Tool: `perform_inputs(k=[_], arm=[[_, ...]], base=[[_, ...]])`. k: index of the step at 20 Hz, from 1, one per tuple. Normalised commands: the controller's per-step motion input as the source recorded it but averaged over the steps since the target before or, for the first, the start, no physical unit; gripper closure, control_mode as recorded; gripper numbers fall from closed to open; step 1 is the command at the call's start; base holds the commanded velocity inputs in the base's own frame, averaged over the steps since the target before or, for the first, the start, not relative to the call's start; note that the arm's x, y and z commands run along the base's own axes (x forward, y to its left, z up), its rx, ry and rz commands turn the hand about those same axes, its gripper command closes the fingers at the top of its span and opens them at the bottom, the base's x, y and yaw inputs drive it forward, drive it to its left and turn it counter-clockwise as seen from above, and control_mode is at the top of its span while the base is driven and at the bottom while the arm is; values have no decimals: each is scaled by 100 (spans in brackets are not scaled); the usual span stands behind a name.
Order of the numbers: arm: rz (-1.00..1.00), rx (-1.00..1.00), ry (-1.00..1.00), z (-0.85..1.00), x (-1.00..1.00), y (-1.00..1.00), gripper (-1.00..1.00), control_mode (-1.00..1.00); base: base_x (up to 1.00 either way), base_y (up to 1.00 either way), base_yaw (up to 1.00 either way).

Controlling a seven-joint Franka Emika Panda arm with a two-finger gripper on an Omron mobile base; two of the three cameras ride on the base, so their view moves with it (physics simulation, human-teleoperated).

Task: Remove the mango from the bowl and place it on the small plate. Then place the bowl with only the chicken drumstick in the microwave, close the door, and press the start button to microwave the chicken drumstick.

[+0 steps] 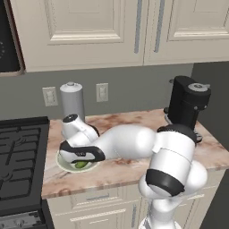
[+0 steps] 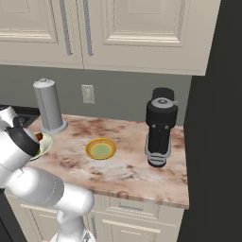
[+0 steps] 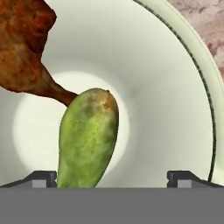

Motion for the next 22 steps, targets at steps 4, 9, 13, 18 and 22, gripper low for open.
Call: perform_inputs(k=[4,9,13,18,22], arm=[[0,0,0,-8,0,-1,-100,-100],[0,0,0,-10,0,0,-100,-100],[0,0,0,-15,0,0,-100,-100],[0,0,0,-2,21,2,-100,-100],[0,0,0,-3,47,24,-100,-100]], base=[[0,0,0],[0,0,0],[0,0,0],[0,0,0],[0,0,0]])
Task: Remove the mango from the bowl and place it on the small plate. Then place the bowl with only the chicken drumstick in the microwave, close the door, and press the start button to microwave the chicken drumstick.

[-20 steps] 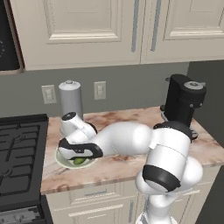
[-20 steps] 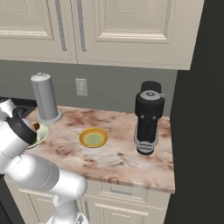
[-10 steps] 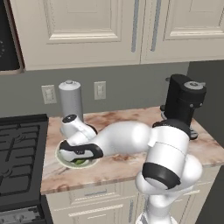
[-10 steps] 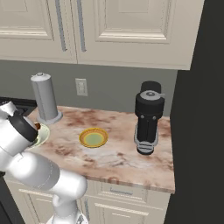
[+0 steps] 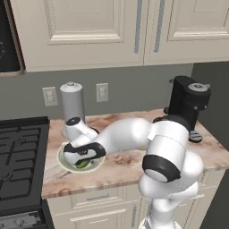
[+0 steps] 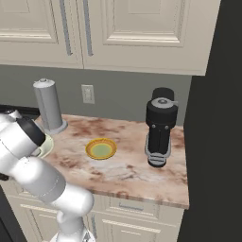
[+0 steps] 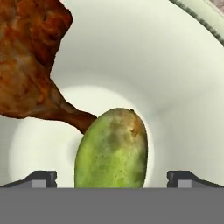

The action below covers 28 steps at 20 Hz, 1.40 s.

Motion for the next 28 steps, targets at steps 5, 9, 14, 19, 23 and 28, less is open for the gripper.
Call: perform_inputs(k=[5,9,14,19,23,28], arm=[[2,0,0,-10,25,13,-100,-100],[0,0,-1,-16,-8,4,100,-100],[0,0,-7,-5,-27,0,100,-100],[0,0,-1,27,-1,-4,100,-100],[0,0,-5,92,-4,-27,100,-100],[0,0,-1,86,0,-57,100,-100]], base=[[0,0,0],[0,0,0],[0,0,0],[0,0,0],[0,0,0],[0,0,0]])
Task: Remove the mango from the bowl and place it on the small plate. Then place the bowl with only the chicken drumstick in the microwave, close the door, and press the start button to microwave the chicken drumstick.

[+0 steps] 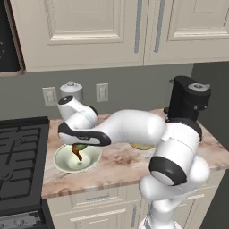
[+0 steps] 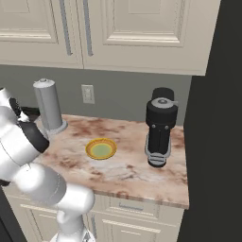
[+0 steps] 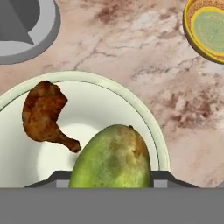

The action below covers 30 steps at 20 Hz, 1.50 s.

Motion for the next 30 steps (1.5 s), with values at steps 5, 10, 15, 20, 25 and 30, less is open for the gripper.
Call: perform_inputs(k=[5,10,15,20,25,30], arm=[[-2,1,1,20,-1,-85,100,-100],[-2,7,2,-2,-11,-97,100,-100],[-17,10,8,-19,-11,-75,100,-100],[-1,1,14,-31,10,-56,100,-100],[0,10,3,-4,13,-100,100,-100],[3,10,4,-11,43,-66,100,-100]], base=[[0,0,0],[0,0,0],[0,0,0],[0,0,0],[0,0,0],[0,0,0]])
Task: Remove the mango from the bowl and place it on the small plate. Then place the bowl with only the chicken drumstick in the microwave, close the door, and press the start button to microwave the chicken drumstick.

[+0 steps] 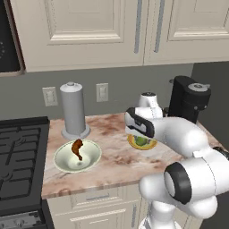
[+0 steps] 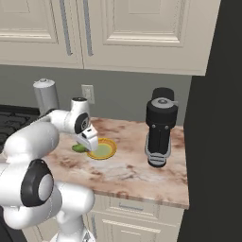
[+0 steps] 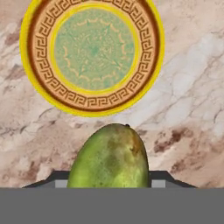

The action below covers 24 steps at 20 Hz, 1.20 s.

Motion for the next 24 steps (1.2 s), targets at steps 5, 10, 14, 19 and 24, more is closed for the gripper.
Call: perform_inputs(k=[5,10,14,19,24], arm=[[11,8,1,-28,58,-33,100,-100],[13,5,0,-31,57,-10,100,-100],[10,3,0,-34,46,-1,100,-100],[9,1,0,-35,29,-2,100,-100],[5,0,1,-26,17,0,-100,-100]], base=[[0,0,0],[0,0,0],[0,0,0],[0,0,0],[0,0,0]])
